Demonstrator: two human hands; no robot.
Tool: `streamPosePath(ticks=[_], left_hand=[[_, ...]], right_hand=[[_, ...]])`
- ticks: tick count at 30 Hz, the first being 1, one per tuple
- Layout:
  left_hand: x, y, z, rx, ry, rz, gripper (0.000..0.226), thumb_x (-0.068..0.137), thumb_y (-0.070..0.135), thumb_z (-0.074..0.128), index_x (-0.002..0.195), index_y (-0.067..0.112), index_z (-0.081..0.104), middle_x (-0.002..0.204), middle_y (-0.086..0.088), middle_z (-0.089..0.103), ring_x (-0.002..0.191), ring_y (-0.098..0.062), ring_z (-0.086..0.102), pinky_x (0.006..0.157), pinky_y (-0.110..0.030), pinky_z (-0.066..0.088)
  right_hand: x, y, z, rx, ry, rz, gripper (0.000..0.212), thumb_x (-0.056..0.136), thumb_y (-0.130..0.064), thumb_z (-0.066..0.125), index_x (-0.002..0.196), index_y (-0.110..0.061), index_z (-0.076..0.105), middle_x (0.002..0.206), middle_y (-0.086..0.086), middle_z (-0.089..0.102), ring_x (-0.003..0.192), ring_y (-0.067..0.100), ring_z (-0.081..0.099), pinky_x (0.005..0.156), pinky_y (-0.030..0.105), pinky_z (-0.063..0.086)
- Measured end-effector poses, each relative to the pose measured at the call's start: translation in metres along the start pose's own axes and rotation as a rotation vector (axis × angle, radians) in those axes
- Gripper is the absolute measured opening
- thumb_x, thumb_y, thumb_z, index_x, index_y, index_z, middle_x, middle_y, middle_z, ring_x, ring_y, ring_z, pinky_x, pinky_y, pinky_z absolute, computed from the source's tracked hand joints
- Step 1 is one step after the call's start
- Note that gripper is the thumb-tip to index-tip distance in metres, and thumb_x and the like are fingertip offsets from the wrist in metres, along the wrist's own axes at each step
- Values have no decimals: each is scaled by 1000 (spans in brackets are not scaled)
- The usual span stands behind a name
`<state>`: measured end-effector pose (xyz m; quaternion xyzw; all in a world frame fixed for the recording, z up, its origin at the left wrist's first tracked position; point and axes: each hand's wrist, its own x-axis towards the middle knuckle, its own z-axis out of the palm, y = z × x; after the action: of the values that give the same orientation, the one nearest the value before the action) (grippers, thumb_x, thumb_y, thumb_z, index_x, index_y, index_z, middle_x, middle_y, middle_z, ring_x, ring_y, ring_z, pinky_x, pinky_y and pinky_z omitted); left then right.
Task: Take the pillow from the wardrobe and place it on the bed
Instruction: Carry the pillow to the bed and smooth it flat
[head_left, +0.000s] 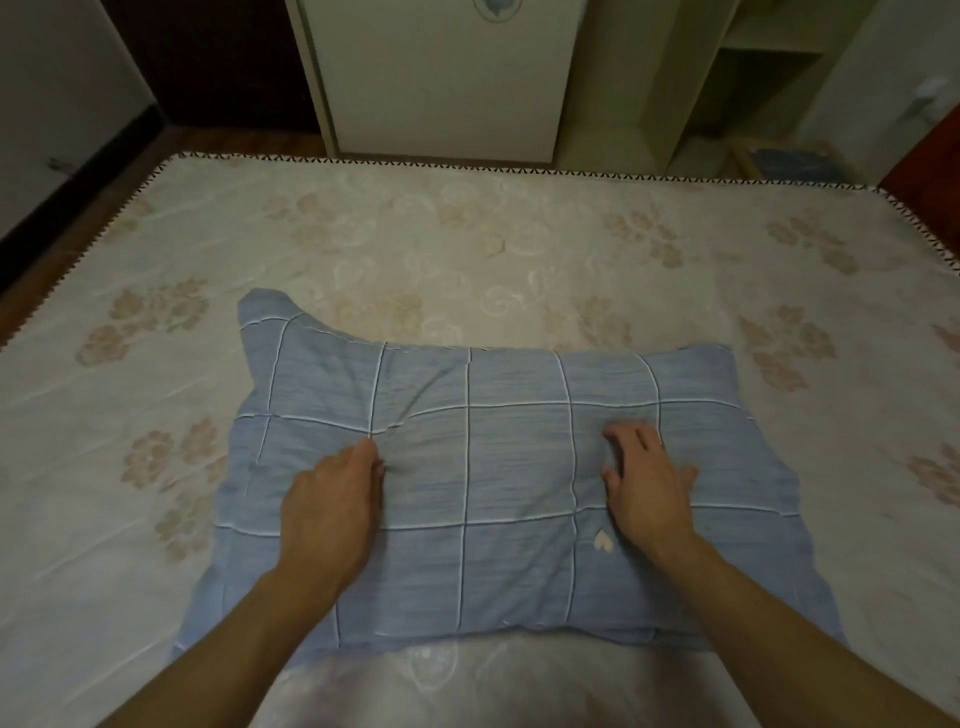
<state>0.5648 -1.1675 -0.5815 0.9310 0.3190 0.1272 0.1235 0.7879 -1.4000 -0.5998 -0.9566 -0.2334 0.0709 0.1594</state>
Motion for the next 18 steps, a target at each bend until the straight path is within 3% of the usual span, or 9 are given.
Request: streamPosePath(ticks=[5, 9, 13, 16, 18], left_hand=[[0, -7, 16, -1, -155, -71, 9, 93, 9, 46, 90, 9, 54, 89, -12, 61, 79, -33, 56, 67, -43, 45], [8, -4, 15, 27, -150, -6, 7, 87, 6, 53, 92, 6, 57, 89, -16, 62, 81, -36, 58, 68, -42, 42], [44, -27, -7, 98, -30, -99, 26, 92, 34, 48, 107, 16, 59, 111, -15, 63, 103, -40, 55, 81, -47, 46], [63, -60, -8, 54, -188, -363, 46, 95, 47, 43, 133, 20, 46, 141, -20, 46, 126, -46, 42, 102, -55, 37], [62, -81, -2, -82, -295, -494, 67, 92, 60, 42, 147, 22, 30, 147, -27, 38, 130, -49, 40, 107, -55, 34]], right_hand=[[-14, -6, 7, -56, -32, -40, 46, 95, -21, 53, 138, -28, 42, 144, 0, 41, 127, 21, 47, 104, 60, 27], [-10, 6, -9, -18, -10, -77, 46, 96, -28, 51, 141, -25, 41, 150, 1, 37, 136, 22, 39, 112, 62, 23], [7, 33, -30, 91, 117, 20, 54, 93, -40, 55, 140, -14, 46, 148, 14, 44, 137, 32, 39, 111, 56, 31], [17, 70, -36, 116, 88, 182, 68, 90, -54, 53, 144, -16, 41, 151, 17, 40, 138, 34, 37, 113, 54, 31], [16, 95, -38, 266, 52, 275, 85, 80, -70, 53, 145, -17, 38, 150, 17, 43, 133, 33, 44, 111, 49, 36]])
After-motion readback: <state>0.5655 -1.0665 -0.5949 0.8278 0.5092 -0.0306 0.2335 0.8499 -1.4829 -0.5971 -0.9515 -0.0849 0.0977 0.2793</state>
